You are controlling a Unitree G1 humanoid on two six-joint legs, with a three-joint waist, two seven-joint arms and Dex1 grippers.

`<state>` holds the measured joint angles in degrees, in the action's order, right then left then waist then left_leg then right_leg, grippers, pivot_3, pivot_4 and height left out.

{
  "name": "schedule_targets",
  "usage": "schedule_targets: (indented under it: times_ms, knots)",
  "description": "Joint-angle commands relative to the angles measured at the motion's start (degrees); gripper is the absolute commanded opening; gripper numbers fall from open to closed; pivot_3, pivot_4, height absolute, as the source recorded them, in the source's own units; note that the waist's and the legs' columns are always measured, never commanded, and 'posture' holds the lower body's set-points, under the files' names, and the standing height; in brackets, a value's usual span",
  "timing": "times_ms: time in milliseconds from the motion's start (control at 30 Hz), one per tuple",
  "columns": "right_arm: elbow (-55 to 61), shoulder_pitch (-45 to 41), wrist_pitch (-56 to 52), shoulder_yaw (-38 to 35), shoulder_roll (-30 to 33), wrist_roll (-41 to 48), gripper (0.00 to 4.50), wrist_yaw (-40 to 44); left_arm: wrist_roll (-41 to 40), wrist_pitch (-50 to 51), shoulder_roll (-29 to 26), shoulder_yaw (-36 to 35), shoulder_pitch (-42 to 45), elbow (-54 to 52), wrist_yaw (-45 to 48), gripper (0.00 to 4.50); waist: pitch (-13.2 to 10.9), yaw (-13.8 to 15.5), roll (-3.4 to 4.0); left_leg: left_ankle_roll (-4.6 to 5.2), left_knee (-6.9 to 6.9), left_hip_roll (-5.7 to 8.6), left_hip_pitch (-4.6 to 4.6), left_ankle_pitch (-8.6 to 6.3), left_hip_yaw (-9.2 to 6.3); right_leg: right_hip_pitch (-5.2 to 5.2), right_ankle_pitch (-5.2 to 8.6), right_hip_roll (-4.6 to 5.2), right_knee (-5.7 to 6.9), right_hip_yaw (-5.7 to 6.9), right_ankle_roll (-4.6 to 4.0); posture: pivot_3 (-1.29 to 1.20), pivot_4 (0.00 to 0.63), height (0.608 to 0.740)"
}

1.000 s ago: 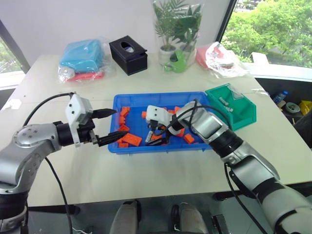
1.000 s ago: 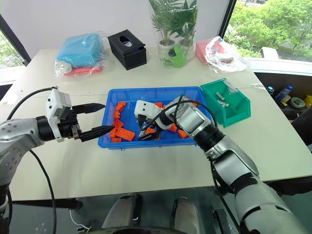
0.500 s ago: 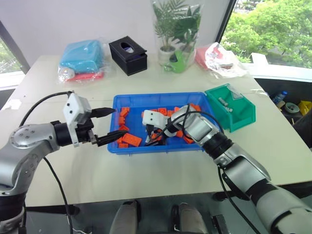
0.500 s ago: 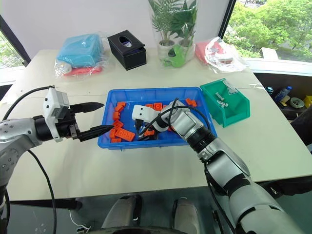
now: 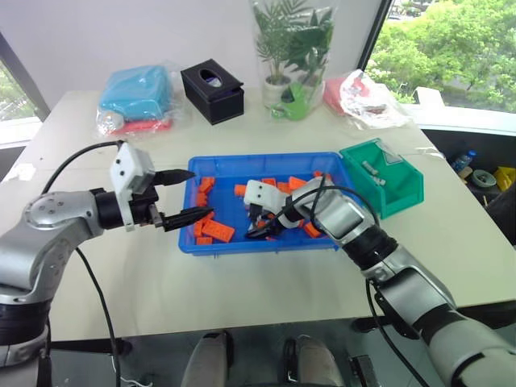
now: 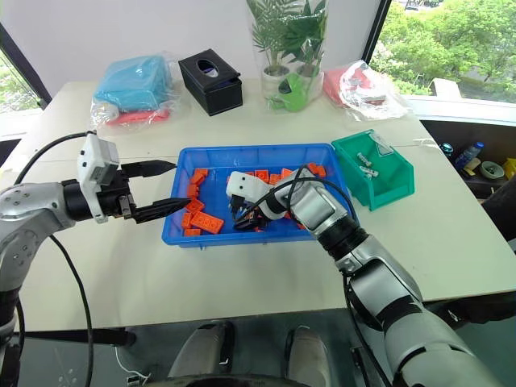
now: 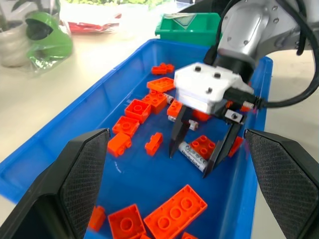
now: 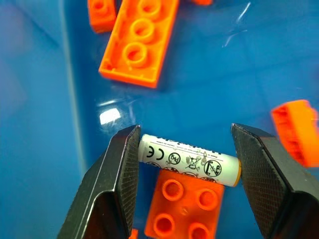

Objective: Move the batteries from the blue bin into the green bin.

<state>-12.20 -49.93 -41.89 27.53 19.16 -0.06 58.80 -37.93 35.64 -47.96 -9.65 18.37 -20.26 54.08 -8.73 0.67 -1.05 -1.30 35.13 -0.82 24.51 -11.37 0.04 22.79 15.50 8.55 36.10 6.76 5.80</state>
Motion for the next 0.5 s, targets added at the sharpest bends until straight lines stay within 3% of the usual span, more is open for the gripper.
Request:
schedule_targets:
  times_ms: [33,200,333,500]
  knots:
    - [4.84,-5.38,-6.19,-13.82,0.49,4.84,2.2,-5.88,0.36,-1.22,0.16,0.42,1.33,-0.03,0.79,4.5,-0.07,0.01,-0.03,0.0,0.0,0.0,0.0,0.0,-0.01,-0.01,-0.03,0.0,0.0,0.0,0.02,0.0,0.15,0.661]
    - [4.34,-5.77,-9.28,-26.78,8.52,4.77,2.2,-15.34,0.62,-1.38,0.76,0.75,0.72,0.15,1.2,4.5,-0.07,0.84,-0.13,-0.01,0.01,0.03,0.02,0.0,-0.02,-0.08,-0.07,0.03,-0.11,0.09,0.03,0.0,0.15,0.661]
    - [5.14,-0.59,-8.59,-31.13,17.49,4.5,2.2,-17.13,0.34,-1.0,1.44,0.46,-0.61,-0.8,0.75,4.5,-0.08,1.54,-0.16,-0.03,-0.03,0.03,0.04,-0.02,0.15,-0.12,-0.02,0.09,-0.36,0.09,0.0,0.0,0.15,0.661]
    - [2.73,4.03,-6.9,-34.61,22.68,4.87,2.2,-19.69,-0.13,-0.6,1.62,0.13,-1.26,-1.58,0.37,4.5,-0.28,1.02,0.16,-0.01,-0.06,-0.11,0.07,-0.01,0.64,-0.2,-0.44,0.1,-0.62,0.09,0.25,0.0,0.15,0.661]
